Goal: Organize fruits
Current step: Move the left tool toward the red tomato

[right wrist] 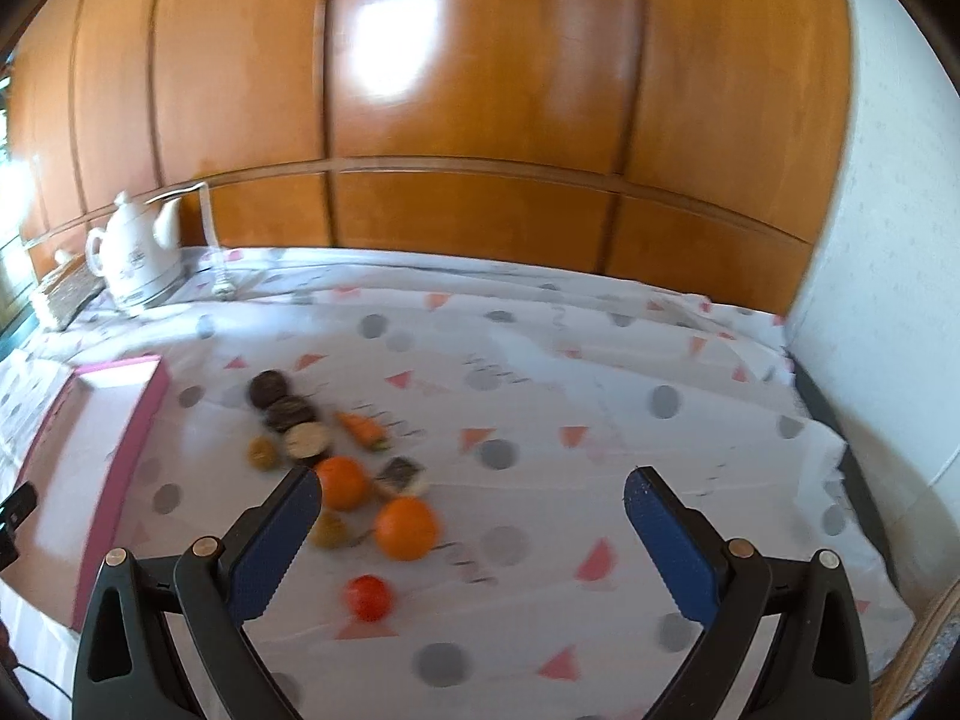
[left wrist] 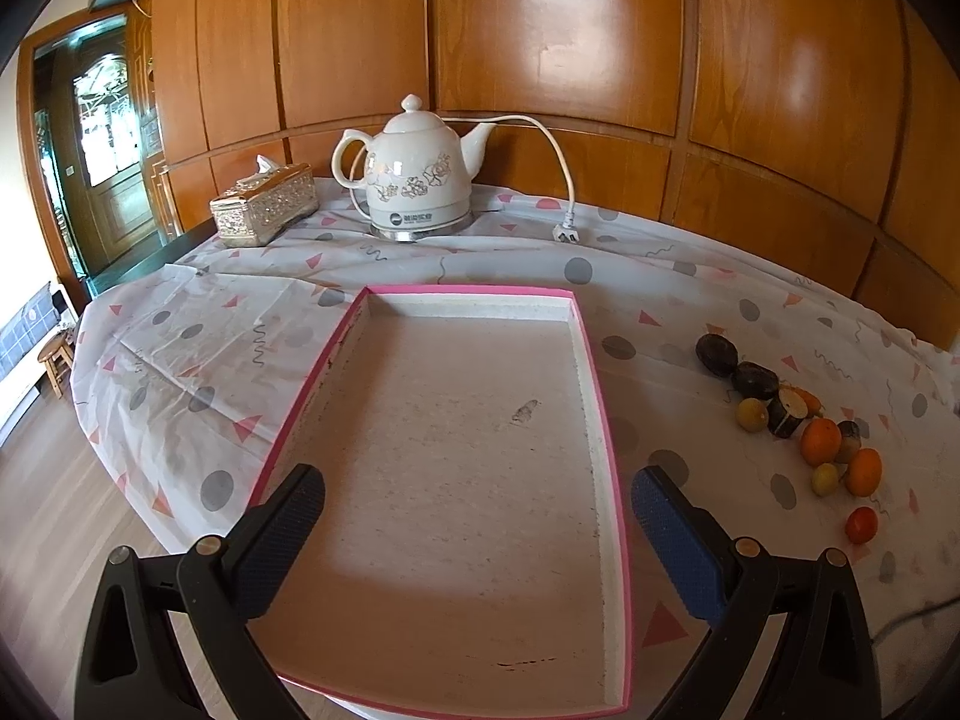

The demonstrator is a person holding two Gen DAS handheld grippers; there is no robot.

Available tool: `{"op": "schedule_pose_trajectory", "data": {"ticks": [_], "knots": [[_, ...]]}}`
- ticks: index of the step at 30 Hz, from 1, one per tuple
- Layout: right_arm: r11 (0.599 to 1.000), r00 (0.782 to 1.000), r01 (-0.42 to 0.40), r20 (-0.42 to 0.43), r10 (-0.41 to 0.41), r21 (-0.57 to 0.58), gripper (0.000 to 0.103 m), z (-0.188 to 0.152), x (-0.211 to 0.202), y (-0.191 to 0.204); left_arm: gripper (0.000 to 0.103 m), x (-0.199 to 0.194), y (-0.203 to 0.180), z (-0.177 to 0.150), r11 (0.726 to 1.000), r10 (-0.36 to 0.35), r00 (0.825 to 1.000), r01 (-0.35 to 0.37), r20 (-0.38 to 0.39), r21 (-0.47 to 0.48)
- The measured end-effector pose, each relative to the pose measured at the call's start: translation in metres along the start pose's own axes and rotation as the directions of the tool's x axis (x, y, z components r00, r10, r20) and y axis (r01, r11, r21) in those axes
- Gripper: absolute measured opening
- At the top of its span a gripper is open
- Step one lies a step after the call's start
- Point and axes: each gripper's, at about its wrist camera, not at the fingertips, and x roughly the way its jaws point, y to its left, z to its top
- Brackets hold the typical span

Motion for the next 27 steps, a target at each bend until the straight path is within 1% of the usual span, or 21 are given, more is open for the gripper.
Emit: {"op": "schedule_pose_trajectory", "data": {"ticks": [5, 8, 13, 15, 17, 19, 20, 21, 22, 23, 26, 27], "knots": [[0.996, 0.997, 0.079, -0.015, -0.079, 0.048, 0.103, 0.011, 0.006, -0.047, 0.103, 0.001, -0.005, 0.001, 1.000, -0.020, 1.000, 0.020, -0.006, 0.017], [0.988, 0.991, 0.137, -0.022, -0.136, 0.075, 0.103, 0.019, 0.011, -0.078, 0.103, 0.002, -0.008, 0.001, 0.999, -0.037, 0.999, 0.037, -0.014, 0.024], [0.963, 0.970, 0.242, -0.056, -0.237, 0.115, 0.103, 0.027, 0.028, -0.128, 0.103, 0.004, -0.012, 0.003, 0.996, -0.083, 0.996, 0.084, -0.033, 0.026], [0.946, 0.954, 0.299, -0.071, -0.292, 0.125, 0.103, 0.026, 0.037, -0.148, 0.103, 0.005, -0.014, 0.005, 0.993, -0.117, 0.992, 0.118, -0.048, 0.020], [0.934, 0.950, 0.311, -0.098, -0.298, 0.176, 0.103, 0.023, 0.045, -0.166, 0.103, 0.007, -0.016, 0.007, 0.986, -0.164, 0.984, 0.165, -0.067, 0.006], [0.915, 0.943, 0.329, -0.125, -0.307, 0.233, 0.102, 0.018, 0.053, -0.184, 0.103, 0.010, -0.018, 0.010, 0.971, -0.238, 0.965, 0.236, -0.110, -0.027], [0.907, 0.942, 0.332, -0.144, -0.303, 0.259, 0.102, 0.016, 0.055, -0.190, 0.103, 0.013, -0.019, 0.012, 0.966, -0.260, 0.957, 0.256, -0.132, -0.042], [0.901, 0.945, 0.323, -0.155, -0.289, 0.289, 0.102, 0.015, 0.058, -0.195, 0.103, 0.016, -0.021, 0.013, 0.959, -0.283, 0.946, 0.277, -0.159, -0.055], [0.893, 0.949, 0.310, -0.160, -0.271, 0.328, 0.102, 0.014, 0.059, -0.202, 0.103, 0.018, -0.024, 0.014, 0.955, -0.298, 0.939, 0.292, -0.172, -0.060], [0.885, 0.951, 0.305, -0.168, -0.261, 0.352, 0.102, 0.013, 0.061, -0.206, 0.103, 0.019, -0.028, 0.014, 0.953, -0.304, 0.936, 0.299, -0.175, -0.056], [0.872, 0.951, 0.303, -0.188, -0.247, 0.385, 0.102, 0.008, 0.064, -0.211, 0.103, 0.019, -0.044, 0.016, 0.950, -0.309, 0.934, 0.313, -0.177, -0.006], [0.871, 0.951, 0.300, -0.188, -0.244, 0.388, 0.102, 0.008, 0.064, -0.212, 0.103, 0.018, -0.052, 0.017, 0.941, -0.330, 0.927, 0.338, -0.181, 0.019]]}}
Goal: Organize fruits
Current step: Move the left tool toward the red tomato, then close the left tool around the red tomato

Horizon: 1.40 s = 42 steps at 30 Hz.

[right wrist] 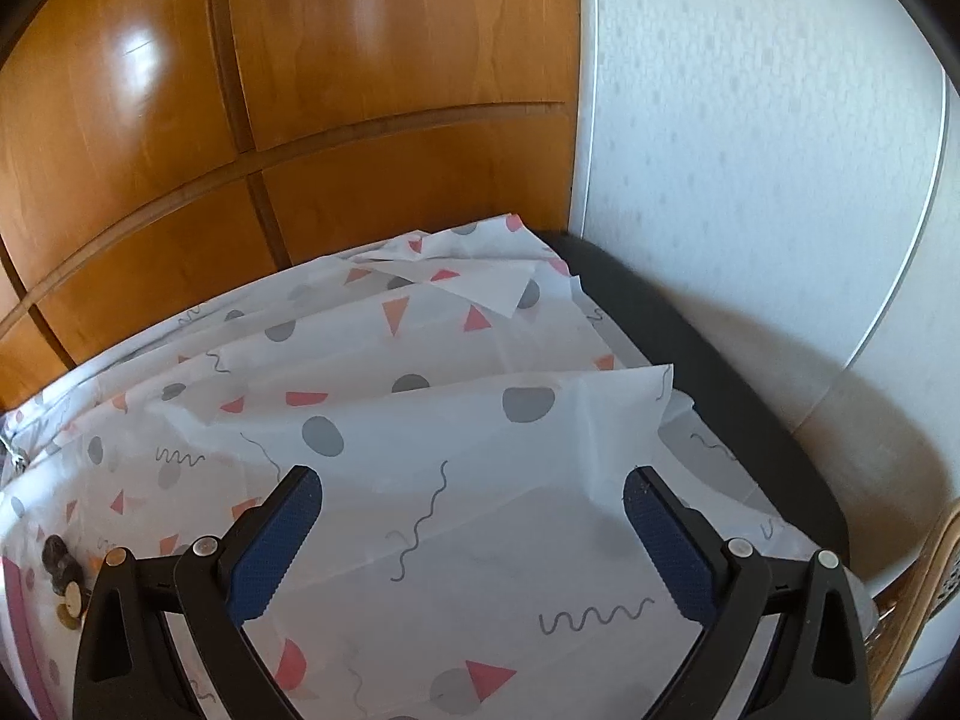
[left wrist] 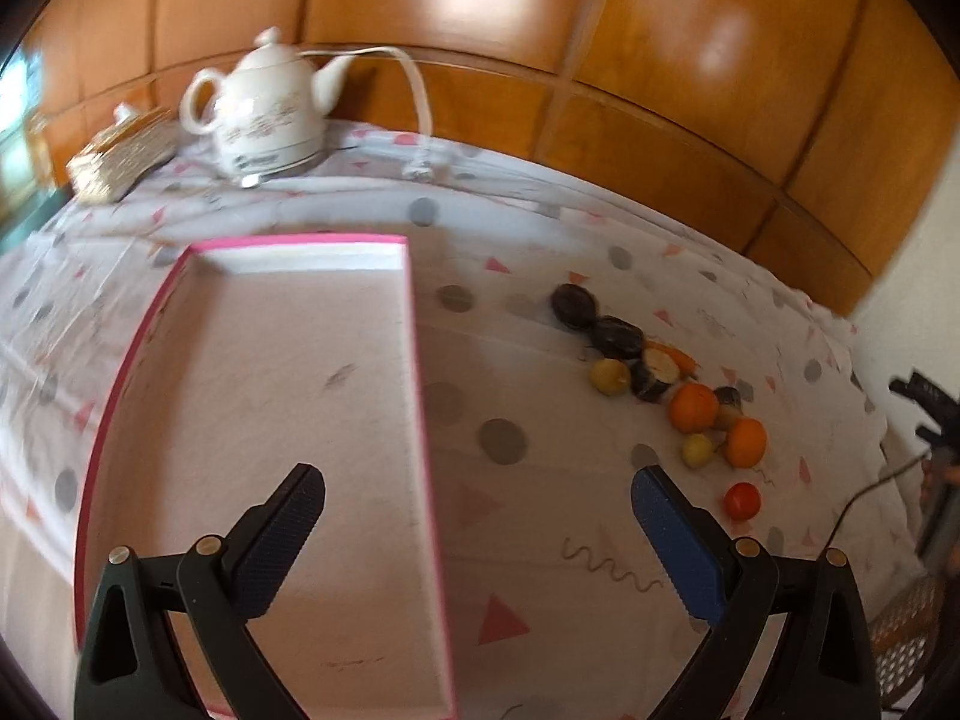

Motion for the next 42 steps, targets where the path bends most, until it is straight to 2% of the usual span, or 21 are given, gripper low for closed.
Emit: {"op": "schedule_pose_trajectory", "data": {"ticks": [3, 6, 12, 16, 19, 22, 27, 32, 35, 38, 39, 42], "knots": [[1.000, 1.000, 0.001, -0.002, -0.001, -0.009, 0.102, -0.001, 0.000, 0.002, 0.103, 0.005, -0.017, 0.004, 0.997, -0.060, 0.998, 0.061, -0.018, 0.057], [1.000, 1.000, 0.001, -0.005, -0.001, -0.010, 0.102, -0.001, 0.001, 0.002, 0.103, 0.013, -0.037, 0.006, 0.989, -0.084, 0.996, 0.087, -0.030, 0.119], [1.000, 1.000, -0.001, -0.010, 0.001, 0.010, 0.102, 0.000, 0.001, -0.001, 0.103, 0.037, -0.069, 0.003, 0.969, -0.156, 0.982, 0.172, -0.103, 0.176], [1.000, 1.000, -0.008, -0.004, 0.008, -0.002, 0.102, 0.000, 0.000, 0.001, 0.103, 0.053, -0.093, -0.002, 0.953, -0.161, 0.969, 0.202, -0.189, 0.225], [1.000, 1.000, -0.017, -0.004, 0.017, -0.021, 0.102, 0.000, 0.000, 0.006, 0.103, 0.056, -0.112, -0.005, 0.940, -0.153, 0.971, 0.201, -0.186, 0.274], [0.998, 0.999, -0.036, -0.008, 0.035, -0.049, 0.102, 0.000, 0.000, 0.012, 0.098, 0.059, -0.129, -0.009, 0.927, -0.160, 0.970, 0.210, -0.181, 0.311], [0.998, 0.999, -0.041, -0.017, 0.040, -0.054, 0.102, 0.000, 0.001, 0.012, 0.079, 0.077, -0.157, -0.020, 0.897, -0.165, 0.954, 0.251, -0.251, 0.364], [0.998, 0.999, -0.046, -0.021, 0.045, -0.048, 0.102, 0.000, 0.002, 0.012, 0.064, 0.096, -0.168, -0.026, 0.897, -0.166, 0.938, 0.272, -0.306, 0.347], [0.997, 0.999, -0.049, -0.022, 0.048, -0.054, 0.102, 0.000, 0.002, 0.014, 0.061, 0.106, -0.175, -0.027, 0.898, -0.164, 0.932, 0.277, -0.324, 0.341], [0.997, 0.998, -0.051, -0.024, 0.050, -0.060, 0.102, 0.001, 0.003, 0.015, 0.045, 0.116, -0.182, -0.031, 0.899, -0.139, 0.937, 0.255, -0.319, 0.357], [0.997, 0.998, -0.052, -0.026, 0.050, -0.063, 0.102, 0.000, 0.003, 0.016, 0.032, 0.116, -0.183, -0.031, 0.897, -0.138, 0.943, 0.249, -0.304, 0.364], [0.994, 0.997, -0.066, -0.047, 0.062, -0.086, 0.098, -0.001, 0.006, 0.022, 0.029, 0.114, -0.180, -0.030, 0.895, -0.172, 0.930, 0.285, -0.324, 0.343]]}}
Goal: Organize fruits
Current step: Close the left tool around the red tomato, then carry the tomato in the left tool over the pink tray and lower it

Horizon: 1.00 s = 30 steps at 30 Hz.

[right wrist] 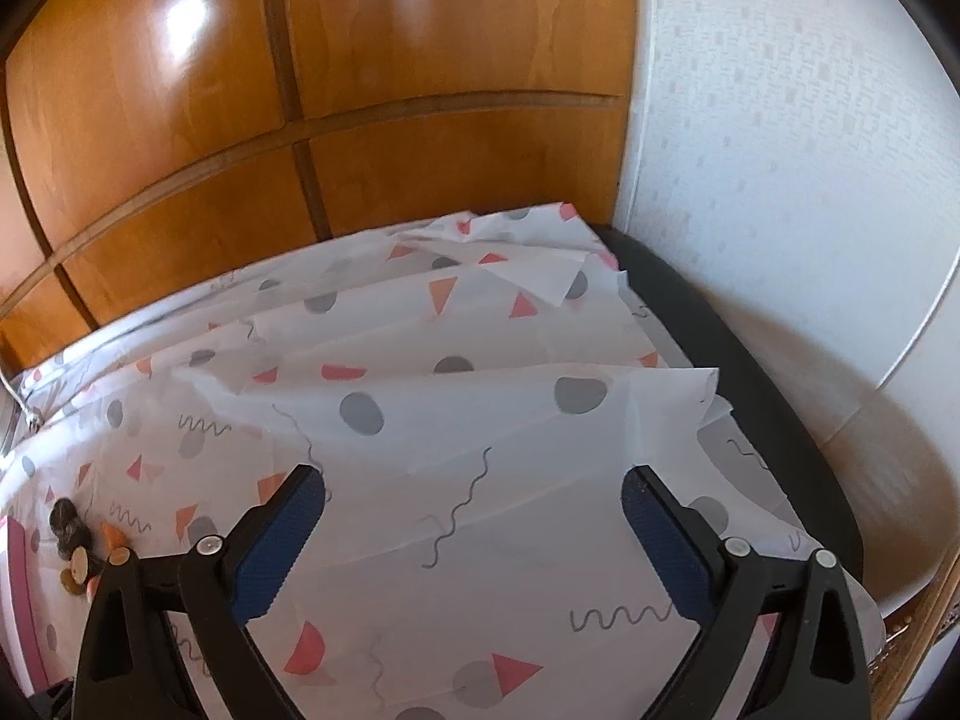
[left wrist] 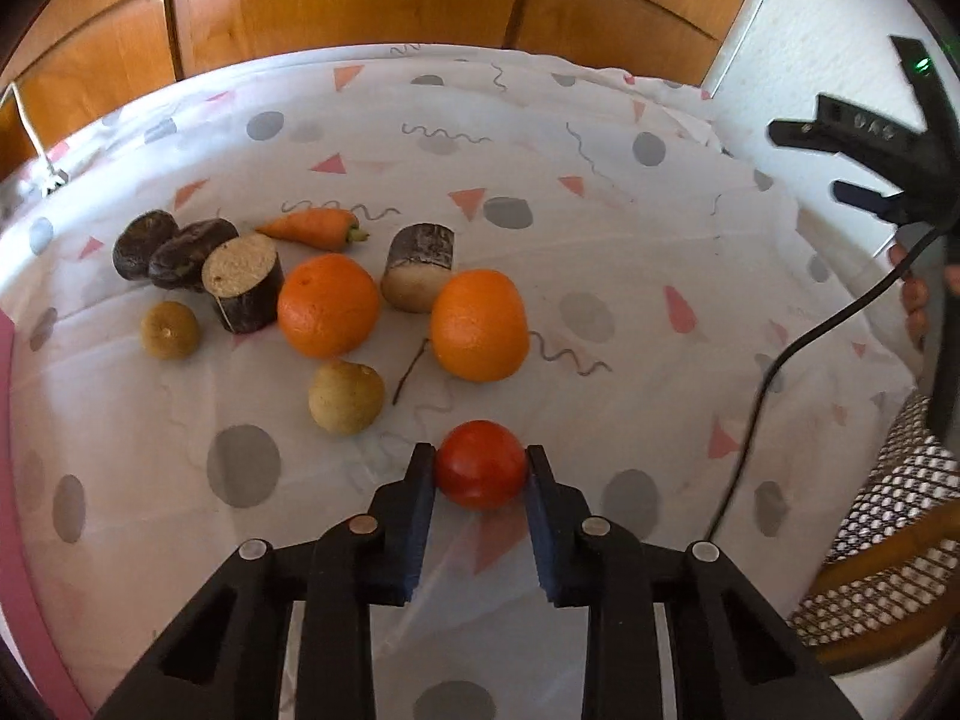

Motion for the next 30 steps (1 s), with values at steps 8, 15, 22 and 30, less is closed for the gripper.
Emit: {"op": "schedule_pose_trajectory", "data": {"ticks": [8, 15, 22, 30], "knots": [[0.970, 0.992, -0.088, -0.105, 0.066, -0.226, 0.089, -0.015, 0.014, 0.047, 0.029, -0.015, 0.015, -0.012, 0.999, 0.015, 1.000, -0.015, 0.015, -0.036], [0.971, 0.994, -0.017, -0.110, -0.009, -0.239, 0.087, -0.017, 0.019, 0.043, 0.029, -0.040, 0.041, -0.019, 0.993, 0.034, 0.997, -0.026, 0.069, -0.112], [0.993, 0.993, 0.037, -0.107, -0.049, -0.109, 0.087, -0.012, 0.017, 0.020, 0.029, -0.073, 0.073, -0.021, 0.977, 0.077, 0.986, -0.046, 0.145, -0.208], [0.996, 0.993, 0.077, -0.092, -0.080, -0.033, 0.087, -0.009, 0.014, 0.007, 0.029, -0.116, 0.123, -0.030, 0.932, 0.168, 0.959, -0.079, 0.227, -0.354]]}}
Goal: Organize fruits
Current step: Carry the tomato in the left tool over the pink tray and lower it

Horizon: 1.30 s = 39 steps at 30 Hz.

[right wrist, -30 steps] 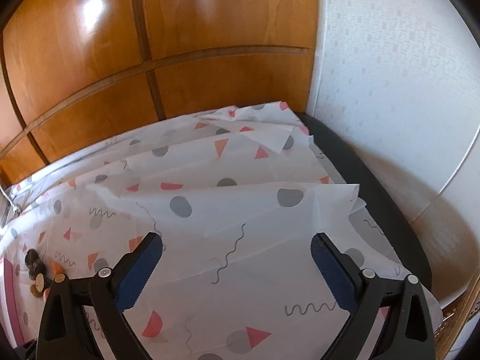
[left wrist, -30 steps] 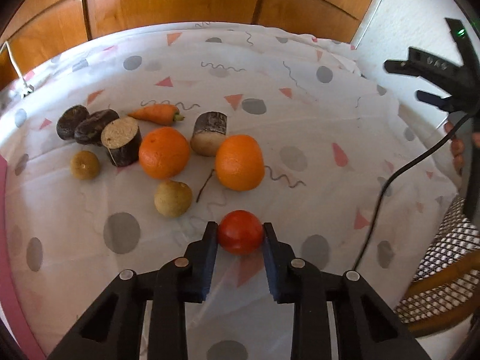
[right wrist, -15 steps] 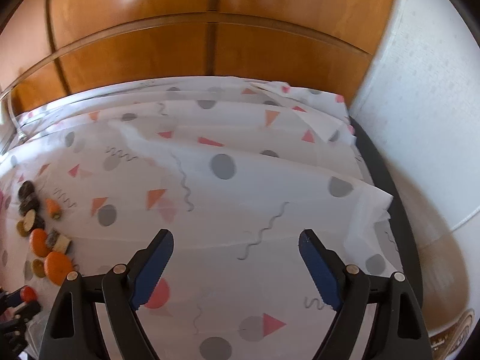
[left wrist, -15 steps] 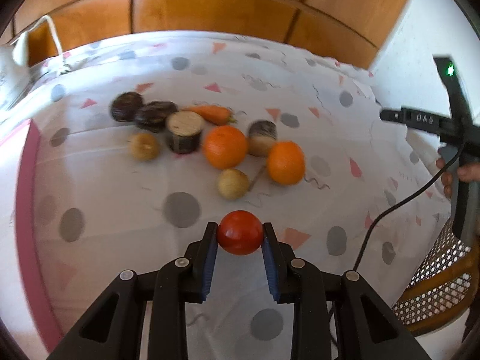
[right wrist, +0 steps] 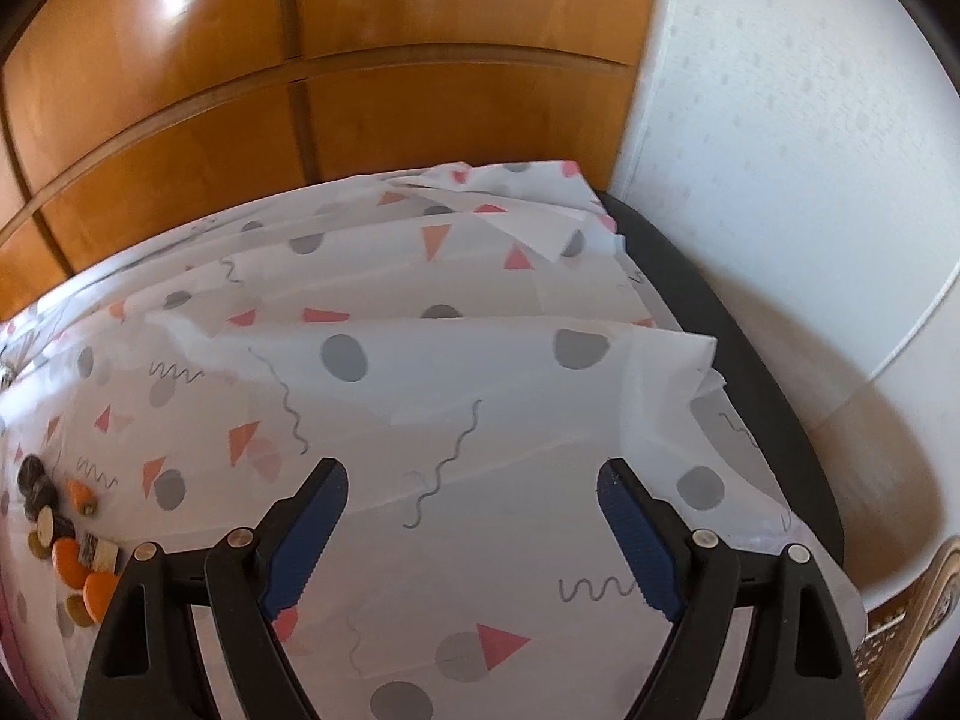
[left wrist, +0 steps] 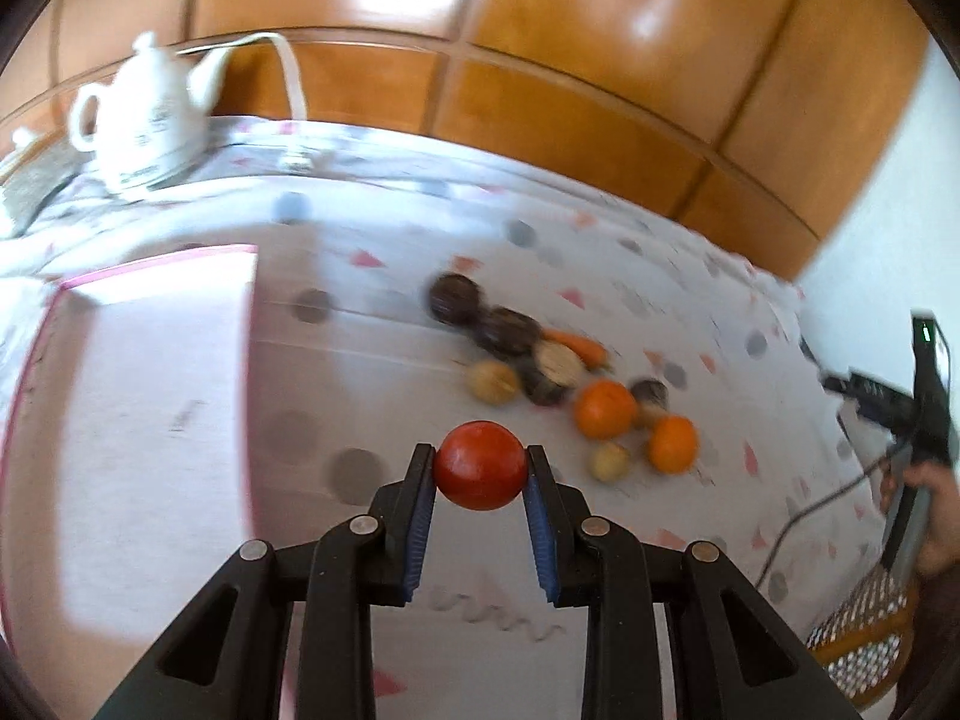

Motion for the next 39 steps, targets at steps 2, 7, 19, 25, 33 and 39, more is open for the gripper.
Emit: {"op": "schedule_pose_trajectory", "data": {"ticks": [2, 7, 19, 25, 33, 39], "knots": [[0.999, 1.000, 0.005, -0.003, -0.005, 0.044, 0.087, 0.001, 0.000, -0.008, 0.029, -0.005, 0.014, 0.002, 0.999, 0.024, 1.000, -0.023, 0.015, -0.033], [0.995, 1.000, 0.013, -0.009, -0.012, 0.096, 0.087, 0.000, 0.001, -0.018, 0.029, -0.022, 0.058, 0.004, 0.986, 0.129, 0.989, -0.122, 0.065, -0.110], [0.997, 1.000, 0.011, -0.017, -0.010, 0.077, 0.084, -0.001, 0.002, -0.012, 0.036, -0.021, 0.170, -0.019, 0.848, 0.377, 0.925, -0.363, -0.041, -0.386], [0.998, 0.999, 0.021, -0.025, -0.020, 0.051, 0.084, -0.003, 0.003, -0.007, 0.044, -0.027, 0.171, -0.023, 0.843, 0.391, 0.920, -0.369, -0.024, -0.392], [0.999, 1.000, 0.005, -0.024, -0.004, 0.046, 0.083, -0.003, 0.003, -0.006, 0.056, -0.049, 0.171, -0.030, 0.837, 0.415, 0.909, -0.366, 0.036, -0.408], [0.995, 0.997, -0.082, -0.002, 0.082, -0.063, 0.074, -0.005, -0.005, 0.020, 0.061, -0.065, 0.175, -0.036, 0.830, 0.415, 0.908, -0.354, 0.053, -0.432]]}}
